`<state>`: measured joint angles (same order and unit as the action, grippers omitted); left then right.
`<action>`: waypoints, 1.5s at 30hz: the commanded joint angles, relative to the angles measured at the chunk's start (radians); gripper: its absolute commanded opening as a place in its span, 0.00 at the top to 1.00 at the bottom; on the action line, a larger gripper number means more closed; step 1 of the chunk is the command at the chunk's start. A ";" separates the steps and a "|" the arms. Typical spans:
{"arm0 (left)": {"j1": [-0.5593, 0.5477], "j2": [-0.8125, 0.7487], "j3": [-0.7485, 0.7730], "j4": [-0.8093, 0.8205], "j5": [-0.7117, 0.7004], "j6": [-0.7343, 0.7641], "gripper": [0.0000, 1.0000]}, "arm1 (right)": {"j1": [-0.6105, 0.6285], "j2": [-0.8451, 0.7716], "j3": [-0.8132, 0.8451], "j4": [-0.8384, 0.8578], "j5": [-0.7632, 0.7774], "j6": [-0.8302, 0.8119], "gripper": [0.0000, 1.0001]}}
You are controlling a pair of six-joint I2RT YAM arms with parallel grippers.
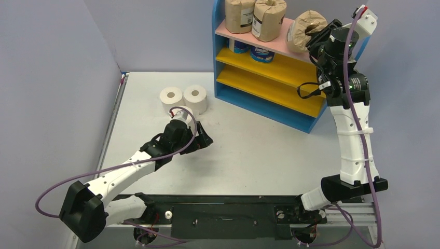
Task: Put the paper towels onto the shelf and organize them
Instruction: Place the paper towel on the shelf.
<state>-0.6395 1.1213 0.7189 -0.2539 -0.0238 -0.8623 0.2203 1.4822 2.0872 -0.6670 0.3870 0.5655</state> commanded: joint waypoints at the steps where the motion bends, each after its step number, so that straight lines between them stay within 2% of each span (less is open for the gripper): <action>1: -0.001 0.027 0.047 0.075 0.022 -0.014 0.02 | -0.019 0.011 0.041 0.093 -0.051 0.052 0.73; 22: -0.014 0.048 0.036 0.095 0.040 -0.018 0.02 | -0.042 0.047 0.039 0.098 -0.032 0.054 0.73; 45: -0.015 0.072 0.002 0.125 0.069 -0.049 0.02 | -0.046 0.098 0.057 0.089 -0.051 0.052 0.62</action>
<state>-0.6491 1.1927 0.7181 -0.1791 0.0319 -0.9051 0.1825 1.5566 2.0941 -0.6136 0.3470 0.6147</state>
